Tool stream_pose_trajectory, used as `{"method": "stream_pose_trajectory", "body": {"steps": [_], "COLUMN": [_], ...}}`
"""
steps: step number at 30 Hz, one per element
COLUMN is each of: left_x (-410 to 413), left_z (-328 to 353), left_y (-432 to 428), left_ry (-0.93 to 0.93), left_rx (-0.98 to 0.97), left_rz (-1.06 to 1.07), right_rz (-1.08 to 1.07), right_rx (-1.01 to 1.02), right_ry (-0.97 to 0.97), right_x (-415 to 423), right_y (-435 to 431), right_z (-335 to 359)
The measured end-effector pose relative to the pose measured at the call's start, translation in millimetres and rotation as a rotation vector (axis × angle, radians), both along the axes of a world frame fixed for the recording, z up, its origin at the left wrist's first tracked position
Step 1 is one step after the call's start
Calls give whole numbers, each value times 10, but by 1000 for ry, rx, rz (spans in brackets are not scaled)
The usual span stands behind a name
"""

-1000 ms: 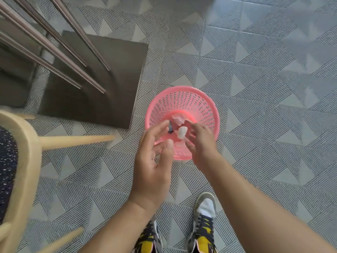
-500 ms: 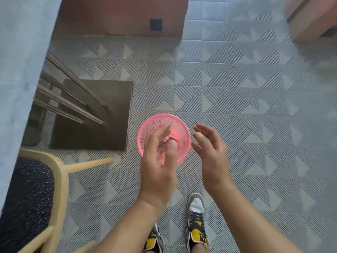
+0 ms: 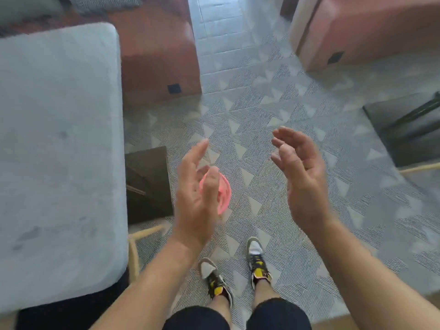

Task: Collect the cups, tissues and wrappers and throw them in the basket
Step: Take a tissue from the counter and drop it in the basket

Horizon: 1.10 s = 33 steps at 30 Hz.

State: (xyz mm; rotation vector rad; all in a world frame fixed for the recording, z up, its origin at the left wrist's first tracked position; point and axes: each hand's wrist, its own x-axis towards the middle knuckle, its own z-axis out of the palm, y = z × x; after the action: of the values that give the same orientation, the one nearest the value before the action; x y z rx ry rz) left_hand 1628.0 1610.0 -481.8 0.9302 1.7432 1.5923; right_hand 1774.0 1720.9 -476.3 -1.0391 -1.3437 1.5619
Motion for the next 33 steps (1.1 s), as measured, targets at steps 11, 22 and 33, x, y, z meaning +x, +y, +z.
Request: {"method": "stream_pose_trajectory", "body": {"steps": [11,22,33], "left_x": [23,1386,4004], "left_z": [1400,1862,1902], "left_y": [-209,536,1041], "left_ry": [147,87,-94], "left_rx": [122,226,300], "left_rz": [-48,-418,-921], "right_rz": [-65,-445,-950], "right_rx": [154,223,262], "right_ry": [24,-3,-65], "right_x": [344,1845,4353], "right_y": [-345,-350,-743], "right_z": [1402,1739,1867]}}
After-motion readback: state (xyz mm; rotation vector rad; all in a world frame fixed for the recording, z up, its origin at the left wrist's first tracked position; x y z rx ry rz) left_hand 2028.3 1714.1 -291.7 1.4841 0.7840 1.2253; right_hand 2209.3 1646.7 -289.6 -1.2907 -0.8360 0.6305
